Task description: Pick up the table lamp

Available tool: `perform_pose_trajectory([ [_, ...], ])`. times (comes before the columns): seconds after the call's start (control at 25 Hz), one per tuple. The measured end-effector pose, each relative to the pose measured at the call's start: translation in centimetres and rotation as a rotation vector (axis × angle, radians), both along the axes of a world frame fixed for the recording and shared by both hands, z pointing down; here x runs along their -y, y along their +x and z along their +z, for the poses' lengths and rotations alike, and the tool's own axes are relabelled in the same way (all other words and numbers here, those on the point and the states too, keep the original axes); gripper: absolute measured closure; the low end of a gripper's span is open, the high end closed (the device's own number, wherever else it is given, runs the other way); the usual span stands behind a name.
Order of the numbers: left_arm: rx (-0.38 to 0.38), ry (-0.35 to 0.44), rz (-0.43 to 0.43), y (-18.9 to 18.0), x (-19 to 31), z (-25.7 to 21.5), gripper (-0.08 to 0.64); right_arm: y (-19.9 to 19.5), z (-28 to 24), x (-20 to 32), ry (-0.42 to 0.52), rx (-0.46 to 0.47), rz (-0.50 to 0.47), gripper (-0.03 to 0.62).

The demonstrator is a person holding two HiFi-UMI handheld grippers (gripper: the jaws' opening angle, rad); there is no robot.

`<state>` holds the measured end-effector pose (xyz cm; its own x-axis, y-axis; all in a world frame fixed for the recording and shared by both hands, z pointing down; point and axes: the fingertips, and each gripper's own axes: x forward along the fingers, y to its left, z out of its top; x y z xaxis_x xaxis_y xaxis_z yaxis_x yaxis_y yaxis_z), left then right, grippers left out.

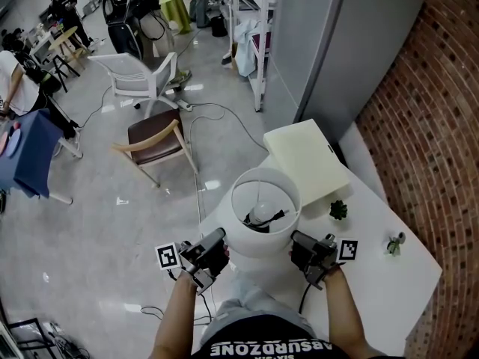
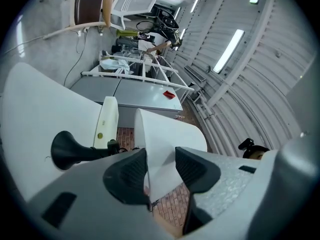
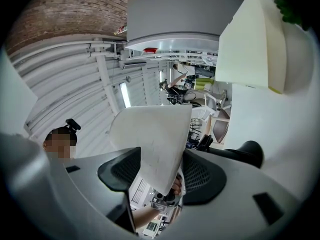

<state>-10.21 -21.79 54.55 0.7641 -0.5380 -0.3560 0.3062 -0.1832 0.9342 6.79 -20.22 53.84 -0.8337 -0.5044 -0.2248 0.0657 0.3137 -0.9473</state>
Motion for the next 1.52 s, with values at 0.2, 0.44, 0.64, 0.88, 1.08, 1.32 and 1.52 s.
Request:
perform_pose_trajectory([
  [0.2,0.014,0.004,-0.007,0.0,-0.1,-0.1,0.388,0.1,0.0,0.1,0.005,-0.004,0.014,0.342],
  [0.44,0.020,0.018,-0.007,0.1,-0.3,-0.3,0.391,0.3,-0.1,0.3,0.006,0.003,0.021,0.349],
  [0.64,0.026,0.036,-0.011,0.2,-0.6,-0.4,0.399,0.5,-0.4,0.3,0.016,0.011,0.031,0.365],
  [0.88,0.030,0.046,-0.016,0.2,-0.6,-0.7,0.407,0.5,-0.6,0.3,0.022,0.017,0.038,0.391],
  [1.08,0.031,0.061,-0.022,0.3,-0.9,-1.0,0.413,0.6,-1.1,0.1,0.039,0.031,0.042,0.415],
  [1.32,0.024,0.073,-0.037,0.0,-1.0,-1.6,0.416,0.4,-1.8,-0.1,0.059,0.040,0.039,0.434],
  [1.52,0.033,0.092,-0.039,-0.2,-1.1,-2.3,0.417,0.2,-2.4,-0.2,0.073,0.044,0.029,0.436],
])
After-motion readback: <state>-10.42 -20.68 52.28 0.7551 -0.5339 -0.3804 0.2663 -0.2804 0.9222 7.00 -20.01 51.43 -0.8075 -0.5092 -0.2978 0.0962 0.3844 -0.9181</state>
